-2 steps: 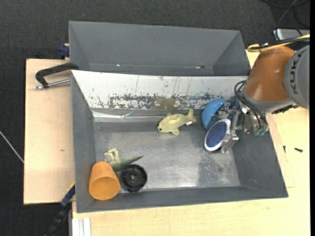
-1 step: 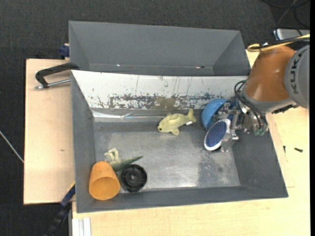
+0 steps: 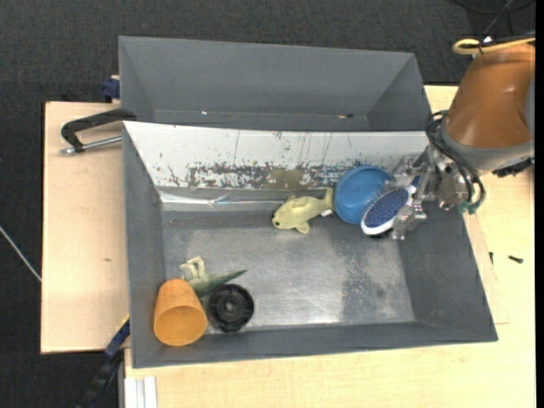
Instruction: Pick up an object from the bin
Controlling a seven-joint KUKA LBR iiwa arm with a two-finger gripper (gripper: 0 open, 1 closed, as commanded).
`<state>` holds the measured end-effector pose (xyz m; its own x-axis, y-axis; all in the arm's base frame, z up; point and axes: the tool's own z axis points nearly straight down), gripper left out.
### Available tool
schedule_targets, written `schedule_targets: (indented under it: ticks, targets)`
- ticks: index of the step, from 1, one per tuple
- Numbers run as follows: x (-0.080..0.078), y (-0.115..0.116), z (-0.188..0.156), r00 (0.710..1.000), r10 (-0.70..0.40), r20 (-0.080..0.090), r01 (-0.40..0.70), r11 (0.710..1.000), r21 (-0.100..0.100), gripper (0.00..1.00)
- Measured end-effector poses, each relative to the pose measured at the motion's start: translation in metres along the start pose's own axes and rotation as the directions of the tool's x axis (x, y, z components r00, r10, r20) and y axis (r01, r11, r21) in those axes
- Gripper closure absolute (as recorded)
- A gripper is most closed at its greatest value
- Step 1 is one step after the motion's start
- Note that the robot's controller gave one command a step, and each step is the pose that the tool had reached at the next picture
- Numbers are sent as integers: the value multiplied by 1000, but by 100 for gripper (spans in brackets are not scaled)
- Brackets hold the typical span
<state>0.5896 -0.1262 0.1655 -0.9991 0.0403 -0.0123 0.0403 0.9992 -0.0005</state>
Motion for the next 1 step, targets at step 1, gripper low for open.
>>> schedule_targets:
  ticks: [1]
  targets:
    - [-9,0,-105,1000,14,2,-14,1000,1,100]
